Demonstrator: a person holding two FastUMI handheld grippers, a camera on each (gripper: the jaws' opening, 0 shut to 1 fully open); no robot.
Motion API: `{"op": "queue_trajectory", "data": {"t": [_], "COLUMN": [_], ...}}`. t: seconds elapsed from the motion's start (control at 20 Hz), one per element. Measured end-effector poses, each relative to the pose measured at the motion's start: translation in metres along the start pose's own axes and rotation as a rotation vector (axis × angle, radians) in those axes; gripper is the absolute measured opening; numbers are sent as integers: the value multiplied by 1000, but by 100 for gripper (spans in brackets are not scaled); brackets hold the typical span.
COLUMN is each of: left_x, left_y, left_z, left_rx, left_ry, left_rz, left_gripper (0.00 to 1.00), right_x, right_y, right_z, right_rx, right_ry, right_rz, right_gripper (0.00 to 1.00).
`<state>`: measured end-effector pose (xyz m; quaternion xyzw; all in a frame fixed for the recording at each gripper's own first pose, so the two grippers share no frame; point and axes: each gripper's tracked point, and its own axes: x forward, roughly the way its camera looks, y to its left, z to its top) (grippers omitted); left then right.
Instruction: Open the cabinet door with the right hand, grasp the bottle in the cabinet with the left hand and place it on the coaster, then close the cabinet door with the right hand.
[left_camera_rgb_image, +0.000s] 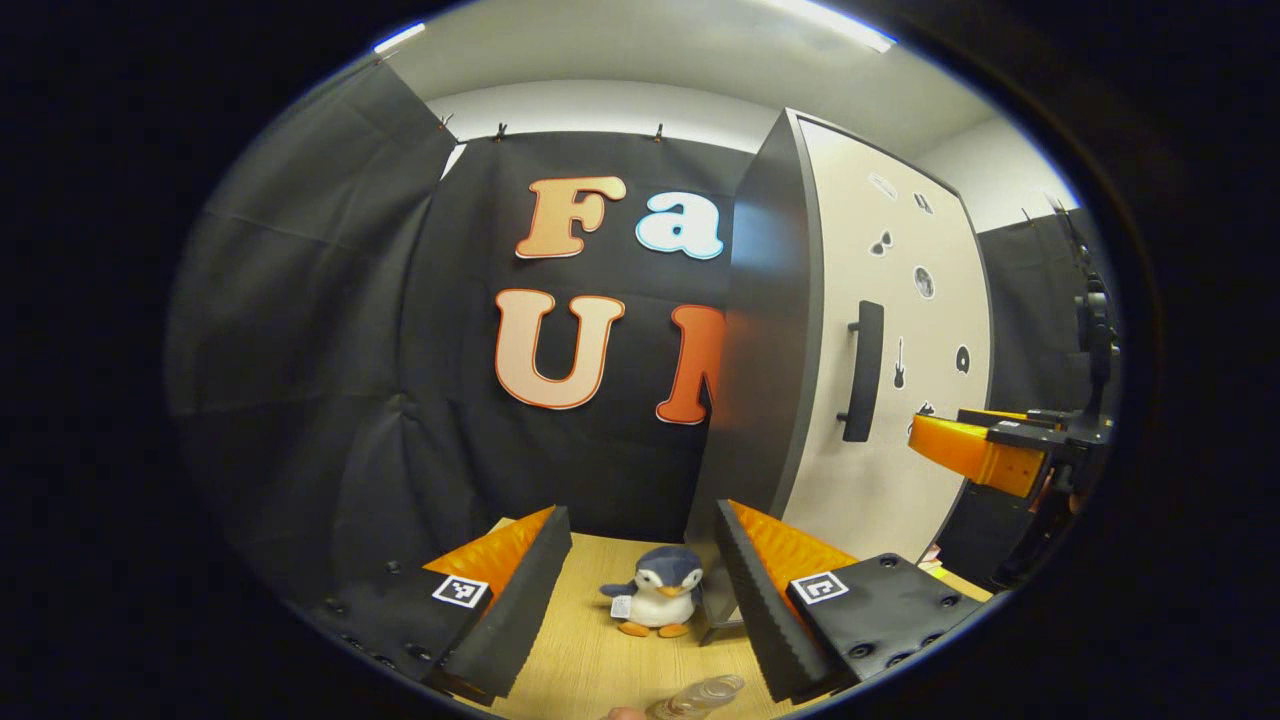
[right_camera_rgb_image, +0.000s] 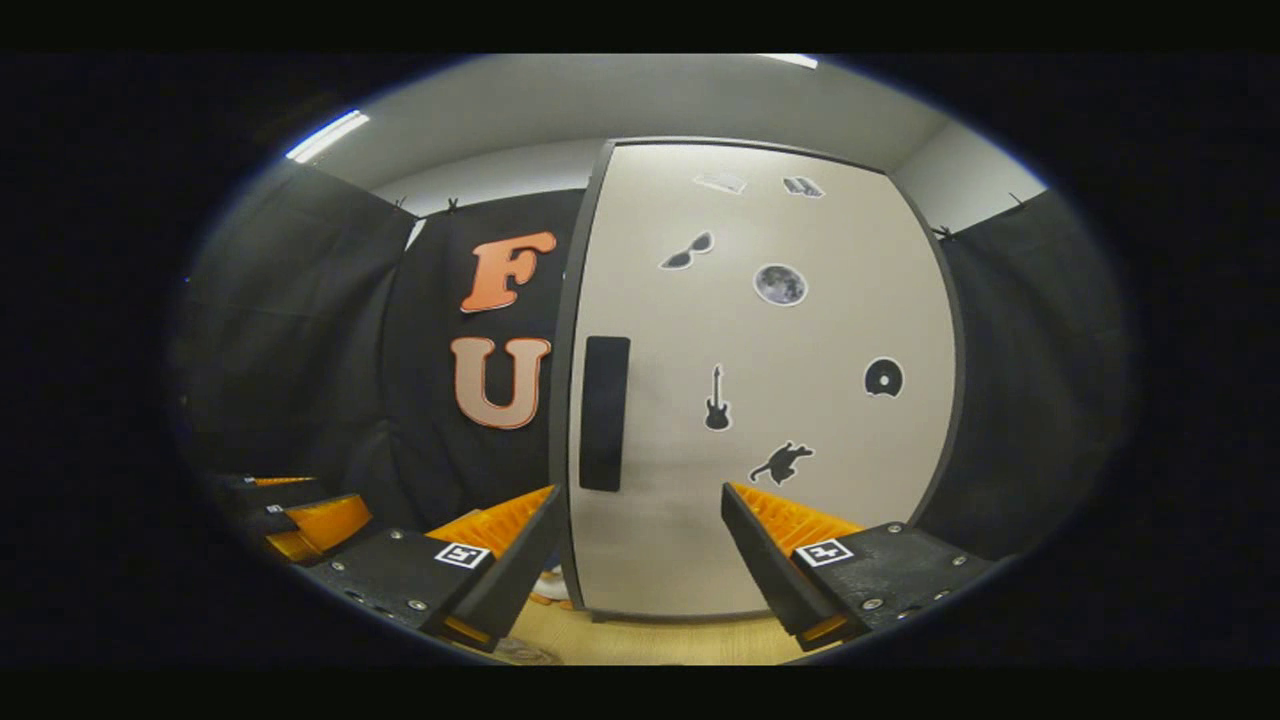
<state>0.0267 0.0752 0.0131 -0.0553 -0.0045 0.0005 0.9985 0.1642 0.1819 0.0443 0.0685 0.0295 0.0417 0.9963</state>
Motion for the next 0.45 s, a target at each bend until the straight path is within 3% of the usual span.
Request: {"op": "queue_trajectory", "data": {"t": [0.45], "left_x": [-50], "left_y": [-32], "left_z": [10], "left_rx": [4], "left_ry": [-16], "left_rz": [58], "left_gripper": [94], "right_x": [-92], "right_y": [-41], "right_z": [4], "right_rx": [-46], "right_ry": [-18], "right_rz": [36], "right_gripper": [95]}}
